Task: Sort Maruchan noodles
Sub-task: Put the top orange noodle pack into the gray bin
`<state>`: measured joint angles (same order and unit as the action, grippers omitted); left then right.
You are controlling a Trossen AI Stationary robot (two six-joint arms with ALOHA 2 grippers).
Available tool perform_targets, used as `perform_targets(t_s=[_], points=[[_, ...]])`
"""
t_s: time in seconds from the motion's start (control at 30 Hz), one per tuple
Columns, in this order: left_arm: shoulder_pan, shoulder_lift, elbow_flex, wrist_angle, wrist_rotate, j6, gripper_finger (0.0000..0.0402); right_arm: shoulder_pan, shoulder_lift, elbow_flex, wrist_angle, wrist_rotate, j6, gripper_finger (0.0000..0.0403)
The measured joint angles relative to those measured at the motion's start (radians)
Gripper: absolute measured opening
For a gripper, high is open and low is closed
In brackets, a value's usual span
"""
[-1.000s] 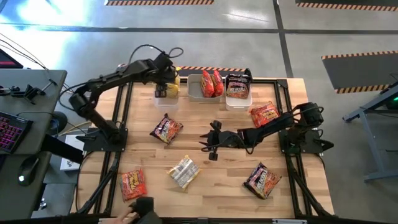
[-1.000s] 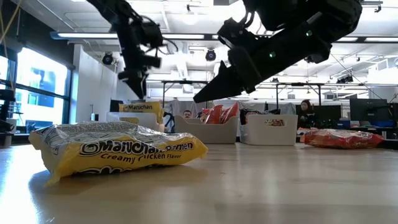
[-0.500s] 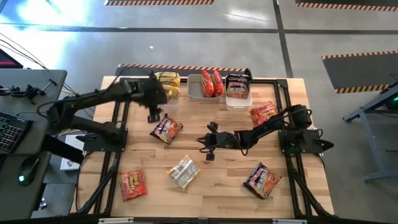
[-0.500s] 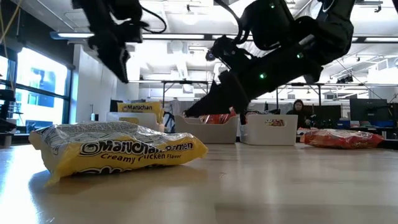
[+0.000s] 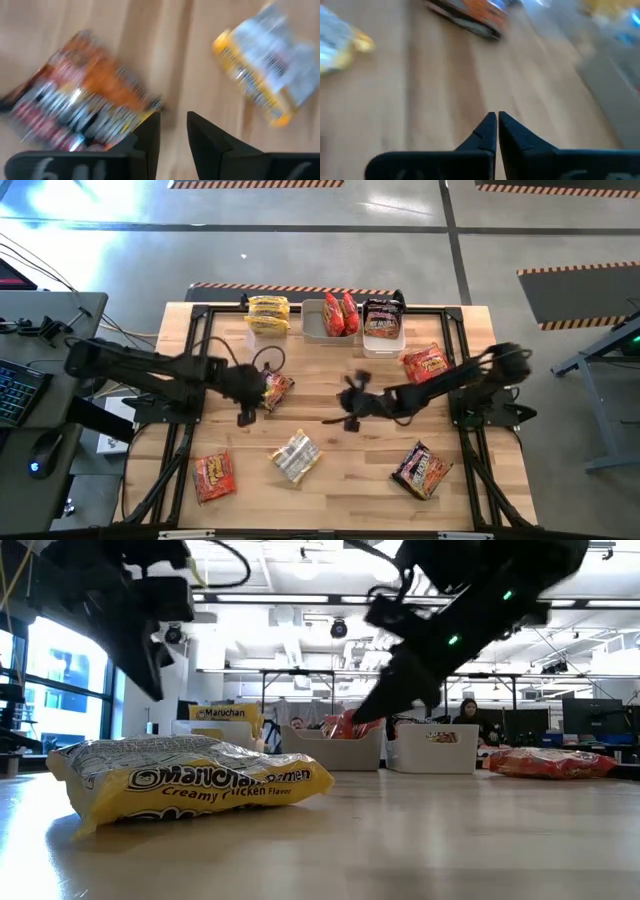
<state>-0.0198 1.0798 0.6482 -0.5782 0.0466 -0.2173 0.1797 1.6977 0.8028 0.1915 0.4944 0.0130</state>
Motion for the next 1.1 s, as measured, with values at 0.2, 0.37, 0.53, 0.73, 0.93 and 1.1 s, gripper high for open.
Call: perform_targets(t_s=[0.2,0.37,0.53,0.73,0.93,1.1], points=[[-0.076,0.027,-0.194,0.591,0.051,-0.020,0.0060,0.033,-0.258,0.000,-0.639,0.191,0.463,0.0000],[-0.076,0.077,-0.314,0.978,0.053,-0.045,0.0029,-0.053,-0.376,0.000,-1.186,0.264,1.064,0.0000],[-0.082,0.128,-0.341,1.115,0.036,-0.043,0.0006,-0.180,-0.374,0.000,-1.412,0.235,1.259,0.0000],[-0.104,0.158,-0.341,1.137,0.022,-0.043,0.0001,-0.292,-0.334,0.000,-1.380,0.204,1.187,0.0000],[-0.144,0.151,-0.339,1.150,-0.031,-0.042,0.0001,-0.350,-0.301,-0.069,-1.311,0.181,1.175,0.0000],[-0.159,0.152,-0.339,1.146,-0.040,-0.031,0.0001,-0.348,-0.346,-0.196,-1.169,0.157,1.229,0.0000]])
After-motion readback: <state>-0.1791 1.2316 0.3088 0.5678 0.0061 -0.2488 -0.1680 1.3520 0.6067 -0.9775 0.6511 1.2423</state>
